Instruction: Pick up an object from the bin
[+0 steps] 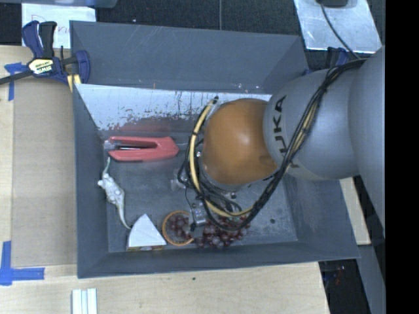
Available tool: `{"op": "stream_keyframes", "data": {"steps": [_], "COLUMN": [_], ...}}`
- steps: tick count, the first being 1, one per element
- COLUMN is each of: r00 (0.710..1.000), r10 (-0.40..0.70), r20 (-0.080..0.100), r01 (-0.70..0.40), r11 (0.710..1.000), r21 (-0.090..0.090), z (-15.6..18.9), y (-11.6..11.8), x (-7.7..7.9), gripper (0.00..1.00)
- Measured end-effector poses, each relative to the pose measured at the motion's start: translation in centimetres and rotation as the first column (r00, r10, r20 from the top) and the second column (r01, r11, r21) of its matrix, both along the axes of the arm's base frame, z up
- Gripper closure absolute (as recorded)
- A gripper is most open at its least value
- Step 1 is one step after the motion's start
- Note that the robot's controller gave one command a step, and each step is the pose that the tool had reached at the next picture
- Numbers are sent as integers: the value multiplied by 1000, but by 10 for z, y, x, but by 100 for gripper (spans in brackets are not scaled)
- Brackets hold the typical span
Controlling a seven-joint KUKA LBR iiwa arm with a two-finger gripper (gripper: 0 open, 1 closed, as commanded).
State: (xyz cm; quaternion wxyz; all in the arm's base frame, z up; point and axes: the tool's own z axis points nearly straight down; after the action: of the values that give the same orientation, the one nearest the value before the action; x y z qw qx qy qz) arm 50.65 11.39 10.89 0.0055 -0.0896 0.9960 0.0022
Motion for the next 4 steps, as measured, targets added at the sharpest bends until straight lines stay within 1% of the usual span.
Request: {"op": "stream_keyframes", "data": {"steps": [1,2,3,4], "r00": [966,993,913,913], "r10": [-257,-119,-408,-408], "r20": [-6,4,-10,-10], "r01": [257,119,408,408], "r11": [966,993,913,913], "r21": [-2,2,3,3], "z": [-1,-27,-35,-35], "y": [-4,-23,-36,-36], "x": [-12,-15,-19,-19], "gripper": [0,0,100,100]}}
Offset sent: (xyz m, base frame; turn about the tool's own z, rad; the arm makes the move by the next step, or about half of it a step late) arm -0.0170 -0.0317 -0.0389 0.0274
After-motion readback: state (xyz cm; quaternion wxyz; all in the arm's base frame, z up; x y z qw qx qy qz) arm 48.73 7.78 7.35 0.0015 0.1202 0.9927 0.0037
